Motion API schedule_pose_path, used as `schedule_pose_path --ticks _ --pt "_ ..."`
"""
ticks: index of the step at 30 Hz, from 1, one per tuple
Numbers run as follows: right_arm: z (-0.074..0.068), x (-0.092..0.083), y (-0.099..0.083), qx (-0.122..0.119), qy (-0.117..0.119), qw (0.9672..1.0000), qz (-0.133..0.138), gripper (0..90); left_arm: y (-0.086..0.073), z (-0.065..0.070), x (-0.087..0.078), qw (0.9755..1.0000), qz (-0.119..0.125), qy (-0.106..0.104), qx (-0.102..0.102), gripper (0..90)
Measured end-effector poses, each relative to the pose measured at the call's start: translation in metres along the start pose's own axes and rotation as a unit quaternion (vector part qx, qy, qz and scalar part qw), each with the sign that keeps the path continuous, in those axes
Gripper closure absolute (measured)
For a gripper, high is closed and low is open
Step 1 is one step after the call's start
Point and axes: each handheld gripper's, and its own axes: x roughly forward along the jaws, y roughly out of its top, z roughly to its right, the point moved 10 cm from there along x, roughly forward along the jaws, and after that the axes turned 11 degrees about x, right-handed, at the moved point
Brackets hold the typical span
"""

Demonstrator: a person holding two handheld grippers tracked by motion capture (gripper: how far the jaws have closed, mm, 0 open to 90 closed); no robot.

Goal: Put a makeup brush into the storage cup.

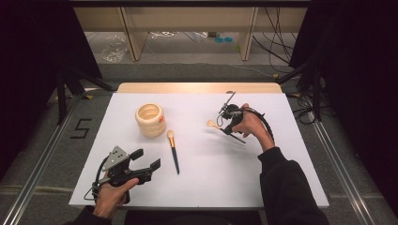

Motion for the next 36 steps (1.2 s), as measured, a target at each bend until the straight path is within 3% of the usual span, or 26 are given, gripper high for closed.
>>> schedule_pose_path --ticks 5,9,14,19,25,26,28,30,32,35,36 --pt "-0.003 -0.012 0.011 0.013 0.020 0.9984 0.052 83.1 0.000 0.000 0.000 1.0000 0.000 0.000 0.002 18.3" --pt "-0.006 -0.020 0.017 0.011 0.031 0.9967 0.074 83.1 0.001 0.000 0.000 1.0000 0.002 0.001 0.000 18.3" --pt "-0.012 -0.031 0.030 0.012 0.046 0.9916 0.120 83.1 0.001 -0.001 0.000 1.0000 0.002 0.002 0.000 18.3" --pt "-0.022 -0.044 0.044 0.020 0.082 0.9790 0.186 83.1 0.001 -0.001 0.000 1.0000 0.002 0.004 -0.001 18.3" --pt "-0.036 -0.062 0.057 0.037 0.123 0.9581 0.256 83.1 0.002 -0.002 0.001 1.0000 0.007 0.001 -0.007 18.3" --pt "-0.040 -0.064 0.060 0.038 0.127 0.9533 0.271 83.1 0.002 -0.002 0.002 1.0000 0.007 0.000 -0.006 18.1" --pt "-0.048 -0.067 0.062 0.041 0.140 0.9468 0.287 83.1 0.003 -0.002 0.003 0.9999 0.007 -0.002 -0.008 18.1" --pt "-0.054 -0.071 0.064 0.040 0.149 0.9424 0.297 83.1 0.005 -0.001 0.006 0.9999 0.009 -0.005 -0.013 18.2" --pt "-0.061 -0.074 0.068 0.038 0.156 0.9361 0.313 83.1 0.004 -0.001 0.010 0.9999 0.005 -0.008 -0.006 18.2" --pt "-0.074 -0.079 0.070 0.029 0.177 0.9290 0.324 83.1 0.004 0.004 0.017 0.9998 -0.001 -0.018 -0.003 18.7" --pt "-0.077 -0.081 0.070 0.025 0.177 0.9283 0.326 83.1 0.004 0.005 0.020 0.9998 -0.001 -0.020 -0.002 18.9"
